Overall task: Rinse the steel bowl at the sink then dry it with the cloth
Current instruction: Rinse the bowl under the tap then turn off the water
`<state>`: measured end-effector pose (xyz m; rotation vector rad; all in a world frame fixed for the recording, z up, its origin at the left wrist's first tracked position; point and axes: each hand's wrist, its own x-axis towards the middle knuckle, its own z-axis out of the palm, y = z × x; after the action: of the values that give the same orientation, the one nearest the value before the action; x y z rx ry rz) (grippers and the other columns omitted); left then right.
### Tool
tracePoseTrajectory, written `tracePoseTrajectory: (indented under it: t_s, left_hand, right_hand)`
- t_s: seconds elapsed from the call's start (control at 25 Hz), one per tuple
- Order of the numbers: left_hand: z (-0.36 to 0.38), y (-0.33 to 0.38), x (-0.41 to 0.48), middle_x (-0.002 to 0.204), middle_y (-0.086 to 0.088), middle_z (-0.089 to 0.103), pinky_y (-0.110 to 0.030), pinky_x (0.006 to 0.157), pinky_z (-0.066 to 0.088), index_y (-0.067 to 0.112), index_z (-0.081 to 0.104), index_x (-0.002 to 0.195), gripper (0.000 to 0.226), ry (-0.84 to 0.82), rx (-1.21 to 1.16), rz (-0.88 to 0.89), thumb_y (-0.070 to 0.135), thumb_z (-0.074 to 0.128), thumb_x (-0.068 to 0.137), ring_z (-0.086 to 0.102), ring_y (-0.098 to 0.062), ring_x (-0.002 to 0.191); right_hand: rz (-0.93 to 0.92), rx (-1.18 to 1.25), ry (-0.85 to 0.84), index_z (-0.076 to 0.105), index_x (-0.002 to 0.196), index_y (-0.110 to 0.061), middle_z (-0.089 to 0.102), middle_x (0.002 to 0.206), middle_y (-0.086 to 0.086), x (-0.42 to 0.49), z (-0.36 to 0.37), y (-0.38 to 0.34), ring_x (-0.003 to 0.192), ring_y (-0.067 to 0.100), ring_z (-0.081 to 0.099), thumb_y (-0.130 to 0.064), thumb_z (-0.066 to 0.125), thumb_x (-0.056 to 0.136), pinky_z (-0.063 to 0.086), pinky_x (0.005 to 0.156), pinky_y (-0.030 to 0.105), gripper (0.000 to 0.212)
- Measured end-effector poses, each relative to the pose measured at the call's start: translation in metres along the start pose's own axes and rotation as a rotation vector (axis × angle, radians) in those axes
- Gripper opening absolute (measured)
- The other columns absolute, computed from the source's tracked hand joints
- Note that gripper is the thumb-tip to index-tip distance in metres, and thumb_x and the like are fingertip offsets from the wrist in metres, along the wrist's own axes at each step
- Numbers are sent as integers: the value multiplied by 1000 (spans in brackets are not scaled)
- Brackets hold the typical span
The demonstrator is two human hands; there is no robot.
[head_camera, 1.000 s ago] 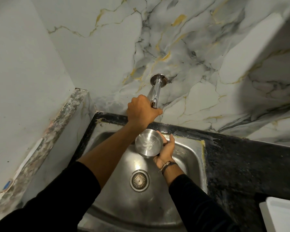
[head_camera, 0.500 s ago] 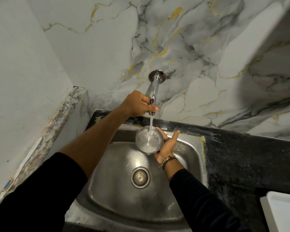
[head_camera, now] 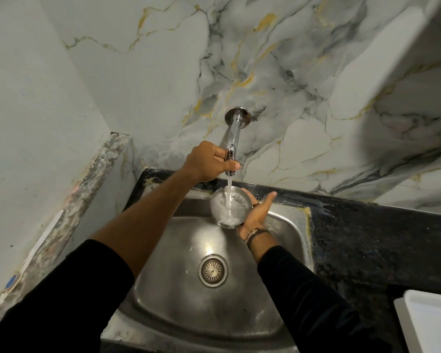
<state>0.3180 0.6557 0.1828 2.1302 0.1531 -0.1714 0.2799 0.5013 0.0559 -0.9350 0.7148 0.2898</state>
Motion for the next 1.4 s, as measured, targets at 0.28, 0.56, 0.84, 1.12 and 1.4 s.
tracePoseTrajectory:
  t_s: [0.28, 0.56, 0.84, 1.12, 1.4]
  left_hand:
    - [2, -3, 0, 102, -9, 87, -47, 107, 60, 13, 88, 107, 41, 9, -16, -9, 41, 95, 77, 82, -24, 102]
    - [3, -4, -2, 97, -5, 88, -45, 103, 62, 17, 89, 105, 39, 30, -4, -3, 43, 94, 77, 82, -19, 97]
    - [2, -2, -2, 98, -6, 87, -48, 104, 62, 15, 89, 105, 39, 21, 8, -11, 43, 94, 77, 82, -22, 100]
    - [2, 0, -1, 97, -6, 87, -48, 103, 62, 15, 89, 103, 39, 23, 41, -17, 44, 93, 78, 82, -22, 100]
    - [2, 2, -6, 92, -5, 87, -47, 100, 63, 15, 89, 100, 39, 51, 58, 0, 47, 93, 77, 82, -19, 94]
  right_hand:
    - [31, 29, 19, 79, 114, -15, 86, 100, 14, -11, -8, 24, 93, 32, 80, -94, 16, 88, 64, 79, 41, 104]
    - [35, 21, 57, 76, 122, -16, 78, 118, 16, -3, 2, 9, 102, 34, 71, -63, 24, 107, 58, 80, 41, 72]
    - [65, 46, 64, 82, 103, -16, 85, 76, 5, -9, 1, 30, 88, 30, 74, -39, 30, 106, 64, 62, 34, 57]
    - [41, 91, 83, 79, 121, -14, 79, 116, 14, -2, -10, 18, 91, 31, 71, -40, 32, 106, 61, 70, 37, 56]
    - [-10, 62, 32, 80, 109, -12, 84, 96, 12, -1, 6, 25, 102, 35, 73, -38, 32, 107, 62, 94, 49, 55]
